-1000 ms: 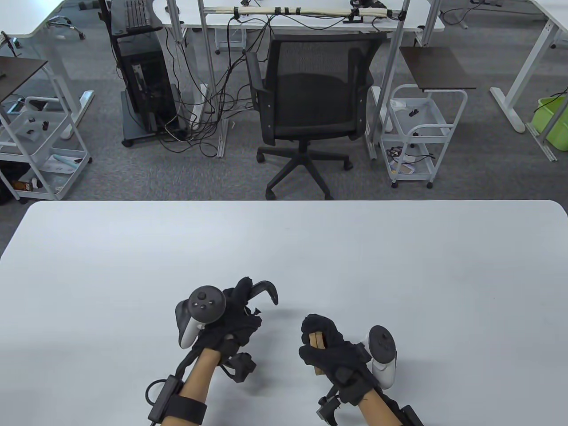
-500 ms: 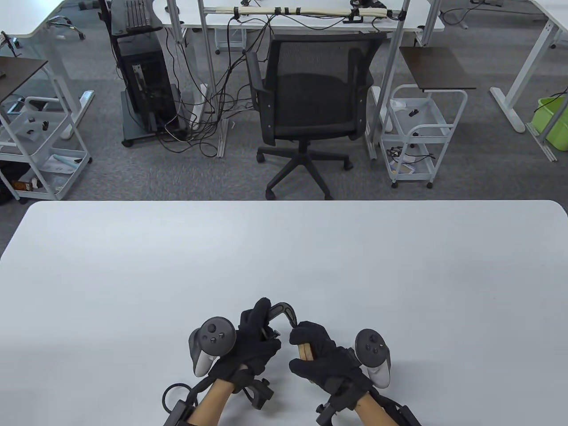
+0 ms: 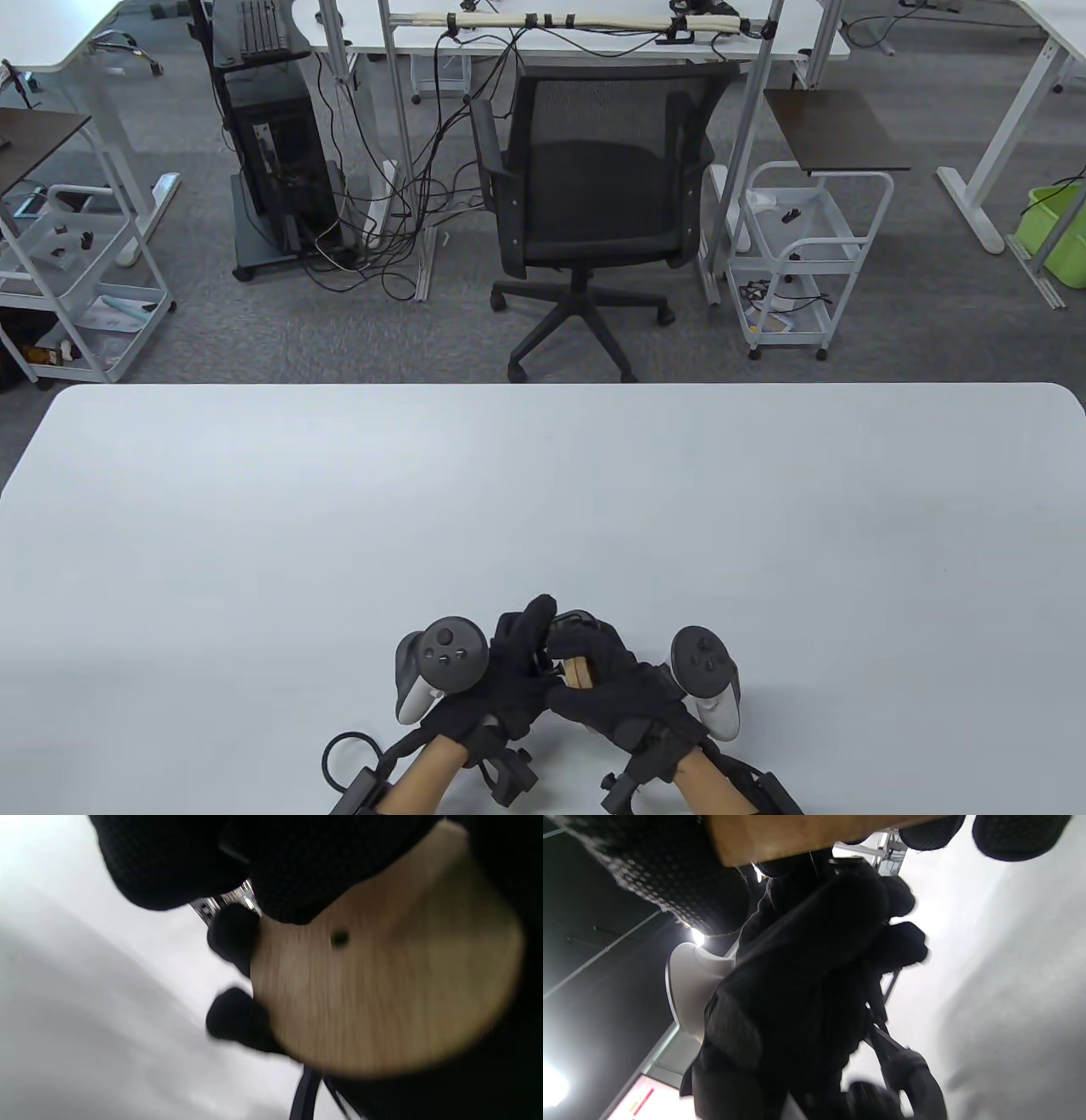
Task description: Screw the clamp shut
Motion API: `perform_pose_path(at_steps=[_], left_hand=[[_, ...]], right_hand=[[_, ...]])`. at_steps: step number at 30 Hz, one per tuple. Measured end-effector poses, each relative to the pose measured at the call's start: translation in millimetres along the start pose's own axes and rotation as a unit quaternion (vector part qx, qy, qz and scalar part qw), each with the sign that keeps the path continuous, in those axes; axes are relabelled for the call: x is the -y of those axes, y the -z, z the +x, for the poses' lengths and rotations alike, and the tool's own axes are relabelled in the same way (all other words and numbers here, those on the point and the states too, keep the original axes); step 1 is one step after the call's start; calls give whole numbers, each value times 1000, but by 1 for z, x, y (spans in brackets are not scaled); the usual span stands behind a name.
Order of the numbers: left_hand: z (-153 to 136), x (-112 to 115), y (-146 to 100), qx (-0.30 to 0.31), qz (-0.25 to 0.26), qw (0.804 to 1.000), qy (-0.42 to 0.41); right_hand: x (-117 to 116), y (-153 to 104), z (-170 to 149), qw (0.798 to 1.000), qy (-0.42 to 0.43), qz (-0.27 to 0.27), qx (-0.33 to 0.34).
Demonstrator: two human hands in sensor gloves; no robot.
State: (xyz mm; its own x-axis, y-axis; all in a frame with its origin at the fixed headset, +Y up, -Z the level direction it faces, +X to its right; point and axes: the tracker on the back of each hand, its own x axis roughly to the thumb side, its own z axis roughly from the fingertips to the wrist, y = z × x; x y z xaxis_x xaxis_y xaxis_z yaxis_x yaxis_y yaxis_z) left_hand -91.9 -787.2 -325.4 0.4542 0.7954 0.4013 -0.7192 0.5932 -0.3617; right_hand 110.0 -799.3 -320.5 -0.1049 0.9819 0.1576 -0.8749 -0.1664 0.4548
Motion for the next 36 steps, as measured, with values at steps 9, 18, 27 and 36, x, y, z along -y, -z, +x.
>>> perform_pose_path(at_steps=[9,18,27,36], left_hand=[[9,5,5,-1,-13,999,42],[7,0,4,5,-26,999,40],[8,-29,-4,13,6,999,42],[-39,-51,-22,-103,138,984,-35]], right_hand=[[6,-2,-9,999,38,8,-22],[3,2,-9,999,33,4,-25],[12,4,-5,998,48,-44,-4],[41,-4,-14,985,109,-130,-16]])
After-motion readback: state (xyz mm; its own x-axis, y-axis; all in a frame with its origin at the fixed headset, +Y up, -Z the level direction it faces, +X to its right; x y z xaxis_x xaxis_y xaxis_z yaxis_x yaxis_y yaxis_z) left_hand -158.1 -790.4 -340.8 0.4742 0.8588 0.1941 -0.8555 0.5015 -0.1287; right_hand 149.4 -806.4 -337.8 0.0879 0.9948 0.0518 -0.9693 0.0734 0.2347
